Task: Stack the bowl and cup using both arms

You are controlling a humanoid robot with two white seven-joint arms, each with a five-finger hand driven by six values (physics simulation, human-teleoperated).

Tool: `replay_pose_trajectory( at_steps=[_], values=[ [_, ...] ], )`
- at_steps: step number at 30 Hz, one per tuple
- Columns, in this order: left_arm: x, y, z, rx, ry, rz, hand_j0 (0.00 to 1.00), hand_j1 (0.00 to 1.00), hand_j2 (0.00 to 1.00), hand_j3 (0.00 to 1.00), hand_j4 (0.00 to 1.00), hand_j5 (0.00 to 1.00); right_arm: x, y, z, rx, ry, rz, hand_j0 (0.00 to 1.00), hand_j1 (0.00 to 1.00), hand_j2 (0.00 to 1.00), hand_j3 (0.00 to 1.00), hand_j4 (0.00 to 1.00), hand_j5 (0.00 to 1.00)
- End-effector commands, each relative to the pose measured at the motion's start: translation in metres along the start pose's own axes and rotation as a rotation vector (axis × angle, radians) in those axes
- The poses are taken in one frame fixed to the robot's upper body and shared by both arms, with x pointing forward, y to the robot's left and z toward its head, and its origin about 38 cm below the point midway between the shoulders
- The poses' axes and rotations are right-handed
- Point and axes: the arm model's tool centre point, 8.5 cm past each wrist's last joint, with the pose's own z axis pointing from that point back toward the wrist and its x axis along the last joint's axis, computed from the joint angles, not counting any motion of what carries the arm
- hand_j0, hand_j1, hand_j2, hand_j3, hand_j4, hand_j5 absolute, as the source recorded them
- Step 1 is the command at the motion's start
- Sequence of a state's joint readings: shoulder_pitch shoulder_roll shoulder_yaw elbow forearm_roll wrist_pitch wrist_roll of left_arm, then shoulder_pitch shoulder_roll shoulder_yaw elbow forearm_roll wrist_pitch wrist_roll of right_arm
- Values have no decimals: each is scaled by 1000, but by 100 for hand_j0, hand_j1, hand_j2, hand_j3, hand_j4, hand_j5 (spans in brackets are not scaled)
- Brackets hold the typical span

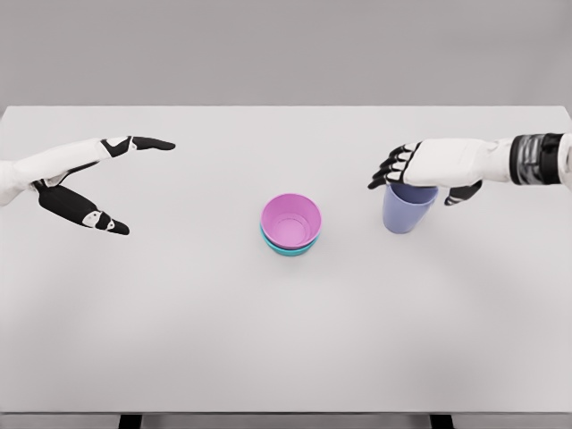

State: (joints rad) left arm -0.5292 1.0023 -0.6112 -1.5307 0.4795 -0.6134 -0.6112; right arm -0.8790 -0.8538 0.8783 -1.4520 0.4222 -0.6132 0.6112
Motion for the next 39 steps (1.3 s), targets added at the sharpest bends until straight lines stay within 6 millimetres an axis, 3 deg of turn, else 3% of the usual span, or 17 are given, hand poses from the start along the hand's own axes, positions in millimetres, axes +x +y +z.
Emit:
replay_pose_trajectory(
  at_steps=[1,6,10,15,23,32,37,39],
  values=[
    [0,1,0,5,-1,6,100,100,100,100,100,100,1,3,-4,6,-6,-11,100,100,100,100,100,100],
    [0,1,0,5,-1,6,100,100,100,100,100,100,-2,6,-4,12,1,-20,100,100,100,100,100,100],
    [0,1,0,5,-1,6,100,100,100,100,100,100,-1,5,-7,6,-7,-21,78,78,78,78,78,78],
    [0,1,0,5,-1,6,100,100,100,100,100,100,0,2,-11,-4,-13,-23,64,64,64,64,64,64],
    [1,1,0,5,-4,6,100,100,100,100,100,100,-9,-6,-11,-37,9,-41,63,63,63,63,63,63],
    [1,0,0,4,-3,5,100,100,100,100,100,100,-10,-41,-6,-141,12,-13,63,63,63,63,63,63],
    [1,0,0,4,-3,5,100,100,100,100,100,100,26,-68,-8,-190,-71,90,63,63,63,63,63,63],
    [1,0,0,4,-3,5,100,100,100,100,100,100,53,-83,-6,-219,-126,163,63,63,63,63,63,63]
  ],
)
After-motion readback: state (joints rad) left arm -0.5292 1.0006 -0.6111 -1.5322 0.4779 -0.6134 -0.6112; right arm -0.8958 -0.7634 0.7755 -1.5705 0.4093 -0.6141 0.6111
